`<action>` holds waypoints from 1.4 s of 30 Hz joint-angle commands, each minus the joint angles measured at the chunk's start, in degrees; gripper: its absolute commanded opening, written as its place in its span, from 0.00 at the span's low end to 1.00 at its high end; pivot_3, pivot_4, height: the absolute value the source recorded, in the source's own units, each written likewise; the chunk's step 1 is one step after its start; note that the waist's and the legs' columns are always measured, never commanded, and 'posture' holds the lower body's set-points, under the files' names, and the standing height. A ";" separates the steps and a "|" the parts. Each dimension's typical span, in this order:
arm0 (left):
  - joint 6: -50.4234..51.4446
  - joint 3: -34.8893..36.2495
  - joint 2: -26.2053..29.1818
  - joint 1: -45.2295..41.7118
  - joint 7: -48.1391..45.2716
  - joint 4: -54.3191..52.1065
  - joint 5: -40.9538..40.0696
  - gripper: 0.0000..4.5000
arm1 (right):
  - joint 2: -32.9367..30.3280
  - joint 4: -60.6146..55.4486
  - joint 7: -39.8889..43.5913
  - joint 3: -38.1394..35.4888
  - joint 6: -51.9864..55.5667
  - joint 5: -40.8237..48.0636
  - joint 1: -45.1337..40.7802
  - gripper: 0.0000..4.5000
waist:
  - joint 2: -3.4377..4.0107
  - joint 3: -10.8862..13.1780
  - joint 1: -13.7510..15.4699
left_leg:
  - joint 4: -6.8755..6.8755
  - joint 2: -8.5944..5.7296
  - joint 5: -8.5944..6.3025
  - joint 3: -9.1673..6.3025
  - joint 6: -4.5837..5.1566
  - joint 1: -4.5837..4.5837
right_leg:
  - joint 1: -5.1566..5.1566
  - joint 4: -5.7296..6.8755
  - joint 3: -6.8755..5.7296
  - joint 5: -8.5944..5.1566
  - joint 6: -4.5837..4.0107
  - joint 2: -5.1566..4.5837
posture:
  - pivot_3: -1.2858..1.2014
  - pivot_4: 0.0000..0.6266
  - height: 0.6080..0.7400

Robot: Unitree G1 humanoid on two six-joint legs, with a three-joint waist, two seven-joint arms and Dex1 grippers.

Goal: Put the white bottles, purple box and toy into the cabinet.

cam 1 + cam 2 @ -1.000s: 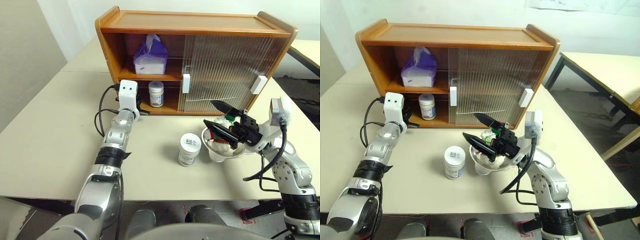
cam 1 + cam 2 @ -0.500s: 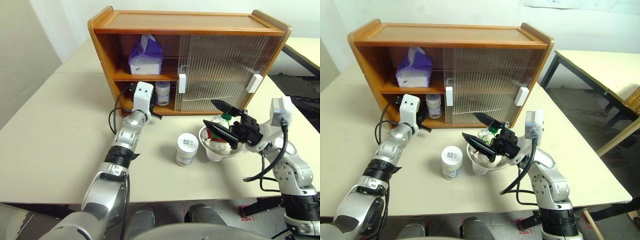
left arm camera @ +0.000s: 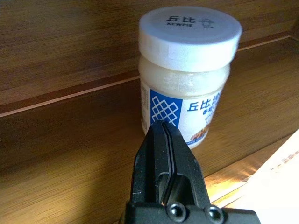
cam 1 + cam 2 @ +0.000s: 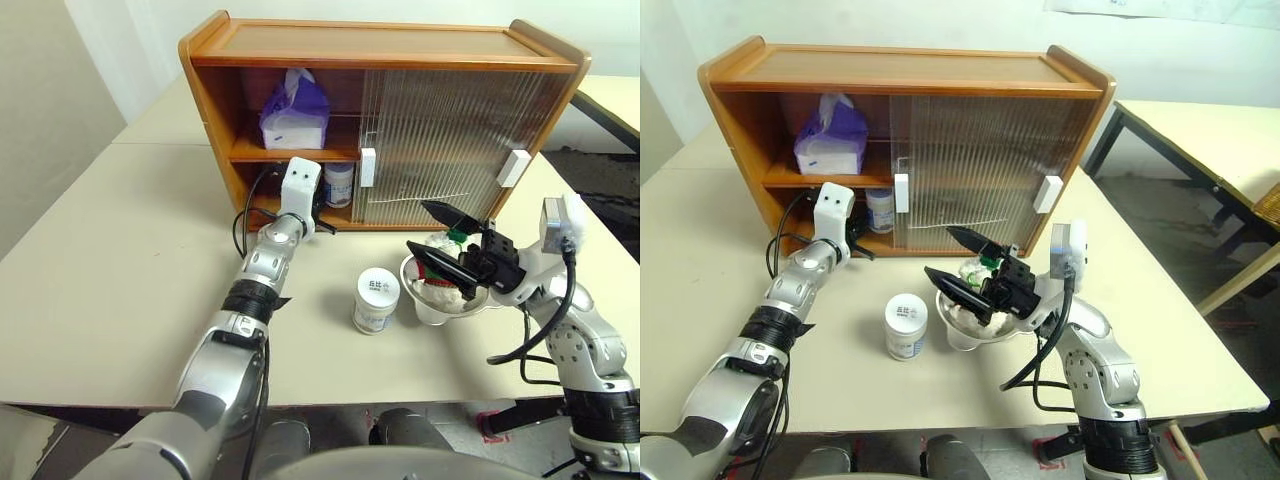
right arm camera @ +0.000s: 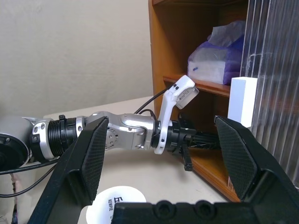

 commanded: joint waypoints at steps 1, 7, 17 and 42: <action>0.30 -0.15 -0.01 0.88 -0.32 -1.98 0.08 0.01 | -0.47 0.06 0.31 -0.57 -0.48 -0.34 0.69 1.00 | 0.00 0.00 -0.11 | 0.00 0.00 0.00 0.00 0.00 0.00 | 0.00 0.00 0.00 -0.01 0.02 0.00 | 0.45 0.00 1.00; 5.63 -0.02 2.95 9.00 -2.97 -15.31 -1.05 0.01 | -0.76 0.37 0.68 -0.65 -1.08 -0.73 1.30 1.00 | 0.00 0.00 -0.75 | -0.03 -0.02 0.00 0.03 0.00 -0.01 | 0.00 0.00 -0.01 -0.06 0.01 0.00 | 0.45 0.00 1.00; 3.83 4.61 14.97 25.08 -24.42 -34.21 -14.67 0.26 | -1.47 2.87 1.30 -0.72 -2.32 -2.01 0.68 1.00 | -0.01 0.01 -0.72 | -0.17 0.00 -0.13 -0.01 -0.13 0.02 | -0.12 0.08 -0.01 0.10 -0.69 0.00 | 0.46 0.02 1.00; -7.22 -10.20 22.08 25.58 -57.40 -30.12 -18.23 0.99 | -4.73 5.12 3.41 -1.66 -4.23 -4.17 -0.37 1.00 | 0.19 -0.07 -1.13 | -0.19 0.16 -0.45 -0.12 -0.41 -0.24 | -0.70 0.38 -0.11 -0.01 -0.98 -0.08 | 0.44 0.00 1.00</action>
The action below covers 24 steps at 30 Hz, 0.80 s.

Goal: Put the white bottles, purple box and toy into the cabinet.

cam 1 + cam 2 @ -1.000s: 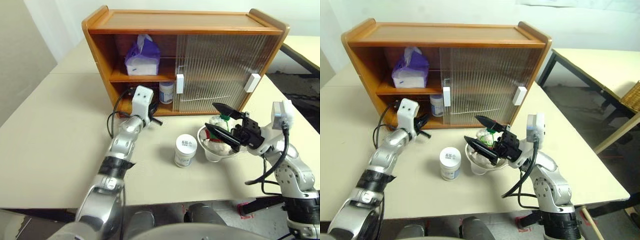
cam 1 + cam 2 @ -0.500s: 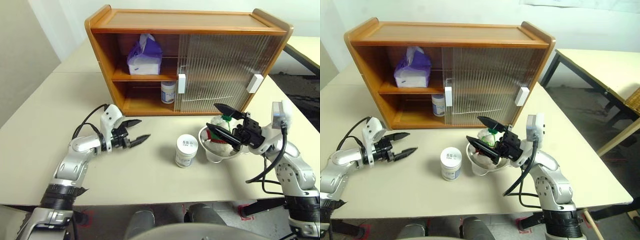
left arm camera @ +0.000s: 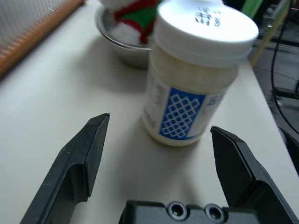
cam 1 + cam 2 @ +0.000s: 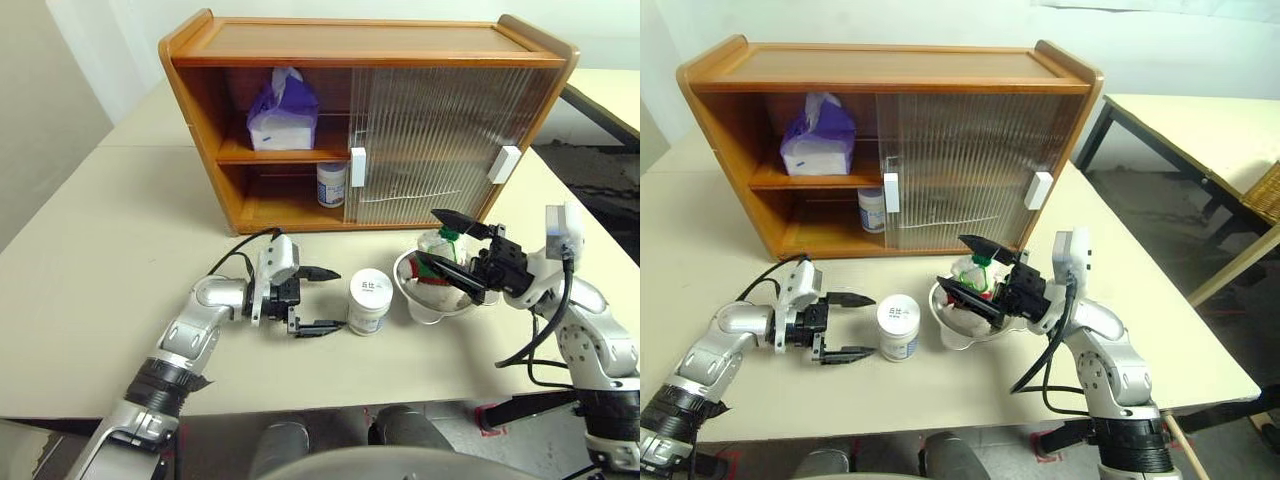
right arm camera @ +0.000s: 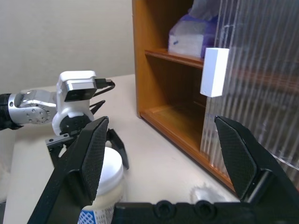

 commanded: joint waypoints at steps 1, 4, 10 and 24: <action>0.21 -1.18 -0.58 -0.81 -1.93 0.30 -0.57 0.99 | -0.81 0.63 0.19 -1.03 0.04 -0.11 -1.11 1.00 | 0.01 0.00 -0.07 | 0.00 -0.01 0.00 0.00 0.00 0.00 | 0.01 0.00 0.00 -0.01 0.03 0.00 | 0.44 0.00 1.00; -0.63 -2.63 -0.29 -1.32 -3.28 1.59 1.01 0.99 | -1.19 0.51 0.31 -1.07 0.28 0.04 -1.21 1.00 | 0.02 -0.01 -0.16 | 0.00 -0.01 0.01 0.00 0.02 0.01 | 0.02 0.00 0.01 -0.01 0.05 0.01 | 0.45 0.00 1.00; -1.47 -4.56 -2.65 -3.10 -3.00 5.49 2.61 0.99 | -1.66 0.44 0.37 -1.09 0.31 0.03 -1.42 1.00 | 0.05 -0.03 -0.15 | 0.02 0.00 0.00 -0.01 0.05 0.00 | 0.05 -0.01 0.04 -0.02 0.10 0.00 | 0.44 0.00 1.00; 0.69 -6.46 -7.28 -2.90 -0.24 7.14 4.38 0.71 | -2.20 0.08 -0.68 -0.83 0.74 -0.06 -1.82 1.00 | 0.06 -0.04 -0.33 | 0.07 -0.03 -0.02 0.02 0.11 0.03 | 0.19 -0.05 0.08 -0.27 0.88 0.01 | 0.44 0.00 1.00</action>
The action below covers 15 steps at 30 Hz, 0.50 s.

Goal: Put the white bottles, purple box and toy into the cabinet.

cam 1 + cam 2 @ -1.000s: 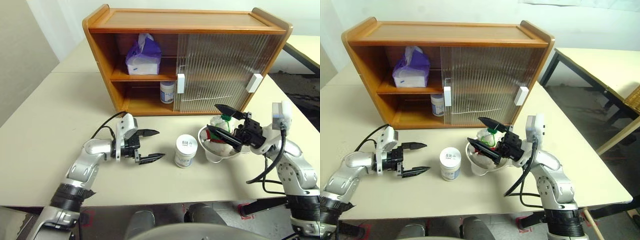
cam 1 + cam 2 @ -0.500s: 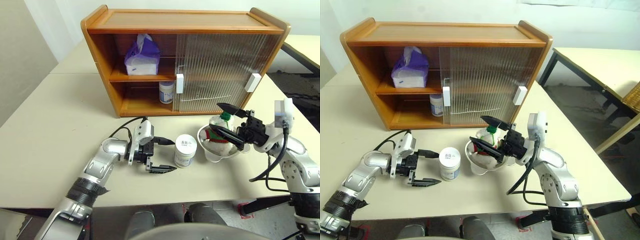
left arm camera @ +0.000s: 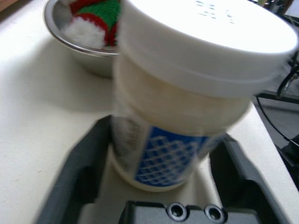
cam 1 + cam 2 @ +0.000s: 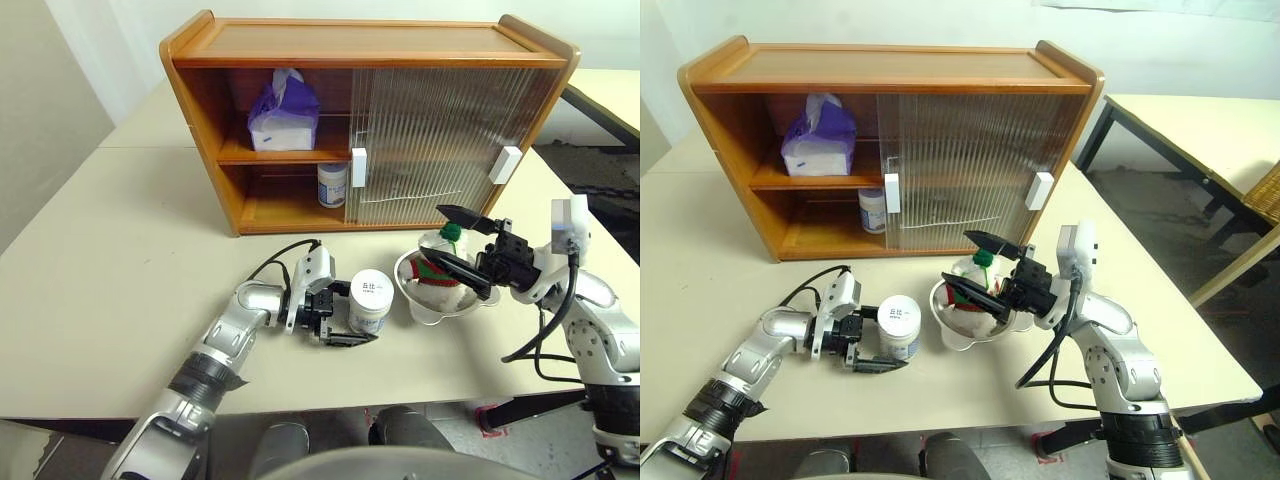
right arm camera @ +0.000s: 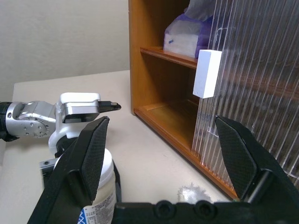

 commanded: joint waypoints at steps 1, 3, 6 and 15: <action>1.64 -0.02 0.64 0.49 0.37 -0.04 0.23 0.68 | -0.36 0.00 -0.09 -0.57 0.63 -0.01 -0.67 1.00 | 0.00 0.00 0.00 | 0.00 0.00 0.00 0.00 0.00 0.01 | 0.01 0.00 0.00 -0.02 0.02 0.00 | 0.44 0.00 1.00; 1.77 1.02 1.15 0.64 1.10 -0.33 0.04 0.68 | -0.39 0.04 -0.09 -0.55 0.70 -0.02 -0.74 1.00 | 0.00 0.00 0.00 | 0.00 0.00 -0.01 0.00 0.01 0.02 | 0.02 -0.01 0.00 -0.02 0.02 0.00 | 0.44 0.00 1.00; 1.89 4.24 2.23 0.90 4.15 -0.13 -0.46 0.68 | -0.28 0.24 -0.02 -0.35 0.85 -0.06 -1.03 1.00 | 0.02 0.01 -0.11 | -0.01 0.00 0.00 0.00 0.01 0.04 | 0.02 0.00 0.00 -0.03 0.02 0.01 | 0.45 0.01 1.00; -0.53 15.79 3.16 -1.81 22.14 5.09 1.83 0.68 | 0.47 0.35 0.67 0.83 0.91 -0.16 -1.64 1.00 | 0.08 0.08 -0.35 | -0.01 0.02 0.10 -0.01 0.06 0.06 | 0.02 0.00 0.01 0.05 -0.05 0.04 | 0.45 0.01 1.00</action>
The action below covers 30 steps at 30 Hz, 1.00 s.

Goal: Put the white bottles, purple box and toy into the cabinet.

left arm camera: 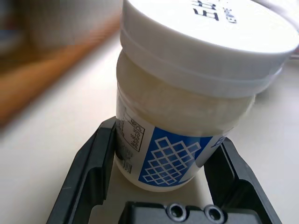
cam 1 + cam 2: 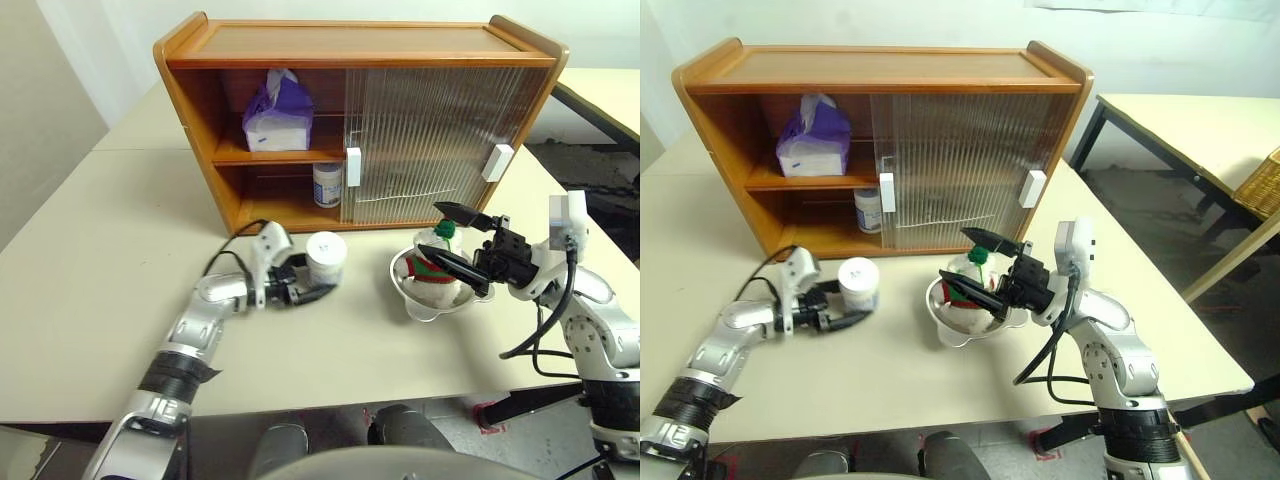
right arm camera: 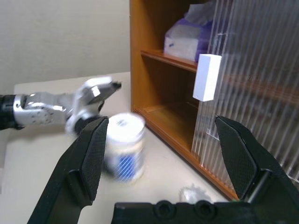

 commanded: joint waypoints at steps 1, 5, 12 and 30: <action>0.11 3.23 -1.28 -3.00 7.52 1.62 1.39 0.68 | 0.16 0.32 0.94 0.72 0.39 -0.18 -0.57 1.00 | 0.00 0.02 0.23 | 0.01 0.00 0.00 0.00 -0.01 -0.02 | -0.01 0.00 0.01 0.00 -0.01 -0.01 | 0.45 0.01 1.00; 0.59 5.84 -4.36 -6.38 16.77 4.09 2.68 0.68 | 0.08 0.28 1.75 1.56 0.27 -0.69 -0.46 1.00 | -0.01 0.03 1.06 | 0.02 -0.04 0.01 0.00 -0.03 -0.06 | 0.01 -0.06 0.01 0.24 -0.47 -0.03 | 0.45 0.01 1.00; 1.50 7.04 -8.47 -9.58 27.15 6.41 4.64 0.68 | 0.47 -0.12 1.35 1.58 0.19 -0.82 -0.11 1.00 | -0.04 0.04 0.87 | 0.06 -0.08 0.16 0.09 -0.30 -0.05 | 0.08 -0.09 0.02 0.31 0.07 -0.02 | 0.45 0.01 1.00; 1.85 6.21 -13.73 -20.86 41.02 21.75 10.04 0.68 | 1.52 -2.25 1.97 1.88 1.98 1.53 0.47 1.00 | -0.17 0.13 0.95 | 0.10 -0.12 0.11 0.10 -0.33 0.03 | 0.31 -0.28 0.10 0.25 0.32 -0.02 | 0.45 0.01 1.00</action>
